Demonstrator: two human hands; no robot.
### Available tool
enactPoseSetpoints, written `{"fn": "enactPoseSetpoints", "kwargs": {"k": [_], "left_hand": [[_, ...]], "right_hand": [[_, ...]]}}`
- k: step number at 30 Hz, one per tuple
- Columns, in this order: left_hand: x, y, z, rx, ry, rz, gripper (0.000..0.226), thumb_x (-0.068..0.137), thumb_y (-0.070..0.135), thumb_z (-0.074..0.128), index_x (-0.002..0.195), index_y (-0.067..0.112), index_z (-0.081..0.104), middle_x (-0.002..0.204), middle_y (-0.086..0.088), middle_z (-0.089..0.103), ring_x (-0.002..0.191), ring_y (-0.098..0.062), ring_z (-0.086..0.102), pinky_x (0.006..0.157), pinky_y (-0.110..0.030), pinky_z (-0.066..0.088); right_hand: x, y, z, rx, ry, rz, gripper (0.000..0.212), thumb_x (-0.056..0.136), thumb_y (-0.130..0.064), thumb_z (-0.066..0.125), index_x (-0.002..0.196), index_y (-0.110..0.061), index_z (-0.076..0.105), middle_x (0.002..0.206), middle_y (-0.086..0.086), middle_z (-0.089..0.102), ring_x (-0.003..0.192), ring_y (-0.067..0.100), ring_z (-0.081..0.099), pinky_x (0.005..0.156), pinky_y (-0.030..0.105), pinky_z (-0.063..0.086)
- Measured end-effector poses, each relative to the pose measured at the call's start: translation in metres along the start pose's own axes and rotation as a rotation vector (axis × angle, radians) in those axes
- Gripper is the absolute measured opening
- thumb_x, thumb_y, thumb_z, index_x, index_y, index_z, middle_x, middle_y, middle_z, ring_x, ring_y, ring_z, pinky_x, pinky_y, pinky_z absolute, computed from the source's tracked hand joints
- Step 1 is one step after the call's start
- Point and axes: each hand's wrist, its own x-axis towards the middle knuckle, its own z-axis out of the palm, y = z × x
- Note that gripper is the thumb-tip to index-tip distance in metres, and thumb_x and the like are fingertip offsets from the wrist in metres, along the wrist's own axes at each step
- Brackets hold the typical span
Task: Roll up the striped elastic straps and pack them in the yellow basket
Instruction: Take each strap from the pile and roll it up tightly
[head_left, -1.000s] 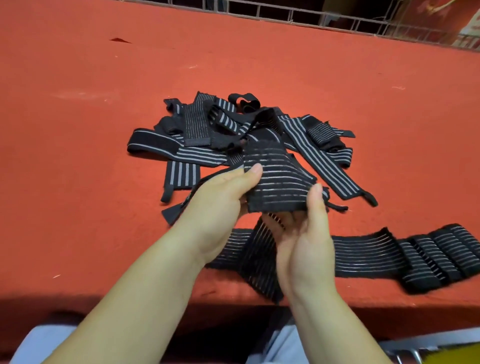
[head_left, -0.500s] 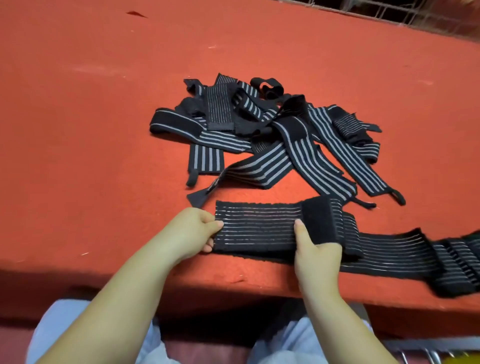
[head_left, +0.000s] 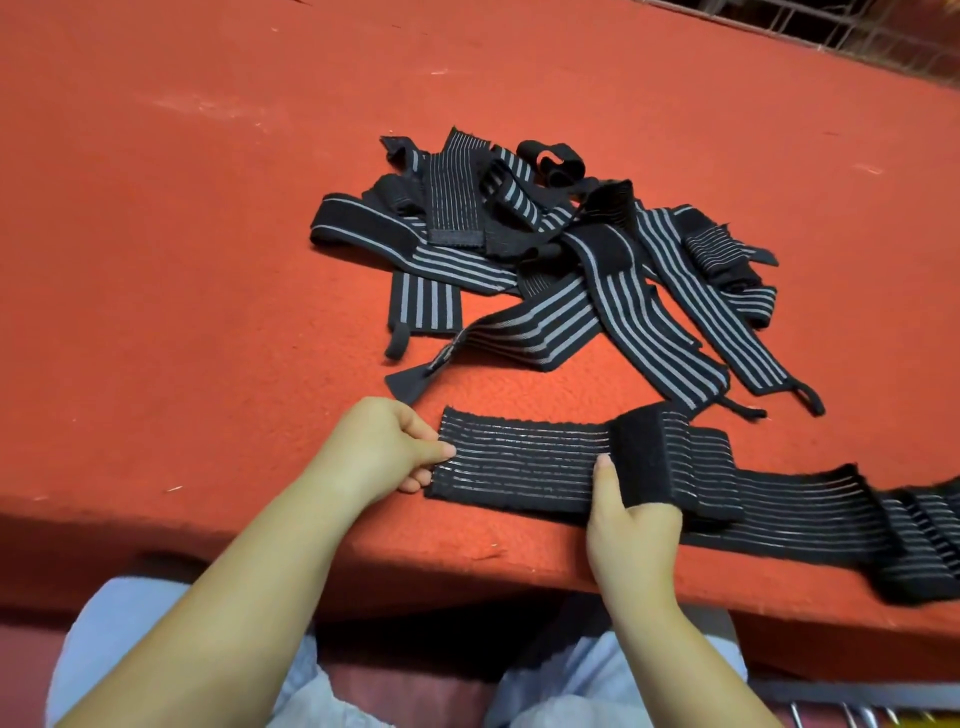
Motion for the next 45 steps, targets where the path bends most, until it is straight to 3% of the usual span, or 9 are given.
{"fn": "enactPoseSetpoints", "kwargs": {"k": [9,12,14,17,21,27,30,33,45], "left_hand": [[0.001,0.002,0.002,0.132,0.052,0.023,0.019,0.078,0.015,0.075,0.068,0.013,0.059,0.053,-0.005,0.064,0.045,-0.015,0.059,0.057,-0.029,0.054],[-0.002,0.003,0.004,0.22,0.098,0.078,0.019,0.078,0.015,0.074,0.076,0.017,0.055,0.059,-0.004,0.064,0.044,-0.012,0.059,0.052,-0.027,0.052],[-0.003,0.003,0.005,0.29,0.133,0.143,0.024,0.077,0.016,0.074,0.082,0.023,0.052,0.064,0.0,0.063,0.056,-0.017,0.062,0.065,-0.034,0.056],[-0.006,0.003,0.007,0.338,0.132,0.197,0.026,0.079,0.015,0.072,0.089,0.028,0.052,0.066,0.006,0.06,0.065,-0.017,0.061,0.075,-0.039,0.055],[-0.007,0.006,0.007,0.381,0.109,0.189,0.024,0.081,0.014,0.069,0.097,0.025,0.054,0.072,0.006,0.06,0.071,-0.018,0.059,0.078,-0.038,0.053],[-0.015,0.031,0.018,0.959,0.173,0.352,0.037,0.085,0.012,0.053,0.119,0.027,0.051,0.118,-0.002,0.05,0.112,-0.024,0.046,0.092,-0.034,0.039],[-0.021,0.048,0.043,0.964,0.052,0.51,0.045,0.082,0.007,0.049,0.122,0.027,0.05,0.121,0.0,0.048,0.116,-0.023,0.043,0.096,-0.033,0.036],[-0.029,0.064,0.085,0.855,-0.119,0.686,0.036,0.088,0.014,0.051,0.121,0.027,0.051,0.12,0.002,0.048,0.115,-0.019,0.041,0.1,-0.03,0.032],[-0.012,0.069,0.145,0.911,-0.335,0.628,0.041,0.084,0.046,0.06,0.119,0.03,0.048,0.117,0.002,0.042,0.113,-0.019,0.04,0.103,-0.035,0.033]], "right_hand": [[-0.001,0.0,0.001,-0.05,-0.012,0.009,0.054,0.079,-0.032,0.051,0.119,0.004,0.059,0.123,0.015,0.06,0.12,0.025,0.054,0.109,0.041,0.036],[0.001,0.001,-0.001,-0.023,-0.044,0.029,0.053,0.079,-0.031,0.053,0.118,0.005,0.06,0.121,0.016,0.062,0.117,0.024,0.056,0.106,0.038,0.038],[0.008,0.004,-0.007,0.026,-0.063,0.074,0.042,0.083,-0.026,0.063,0.112,0.005,0.063,0.115,0.016,0.065,0.107,0.022,0.06,0.1,0.032,0.043],[0.021,-0.002,-0.023,0.185,0.061,0.127,0.036,0.089,-0.007,0.062,0.123,0.001,0.055,0.119,0.009,0.062,0.108,0.015,0.059,0.1,0.025,0.042],[0.037,-0.001,-0.052,0.098,0.239,0.012,0.039,0.088,-0.004,0.062,0.126,0.001,0.05,0.122,0.009,0.059,0.11,0.014,0.057,0.096,0.017,0.043],[0.05,0.034,-0.082,-0.264,0.125,0.042,0.03,0.083,-0.01,0.069,0.106,0.006,0.058,0.111,0.023,0.063,0.107,0.033,0.059,0.095,0.037,0.042],[0.049,0.049,-0.085,-0.467,0.034,0.045,0.03,0.08,-0.019,0.072,0.078,0.004,0.055,0.085,0.03,0.064,0.088,0.044,0.06,0.084,0.051,0.046],[0.044,0.05,-0.085,-0.526,0.04,-0.016,0.034,0.077,-0.019,0.075,0.064,-0.003,0.048,0.07,0.027,0.061,0.075,0.043,0.06,0.076,0.051,0.047],[0.064,0.058,-0.135,-0.493,0.231,-0.002,0.035,0.081,-0.029,0.073,0.073,-0.006,0.047,0.079,0.026,0.06,0.087,0.045,0.055,0.087,0.049,0.039]]}}
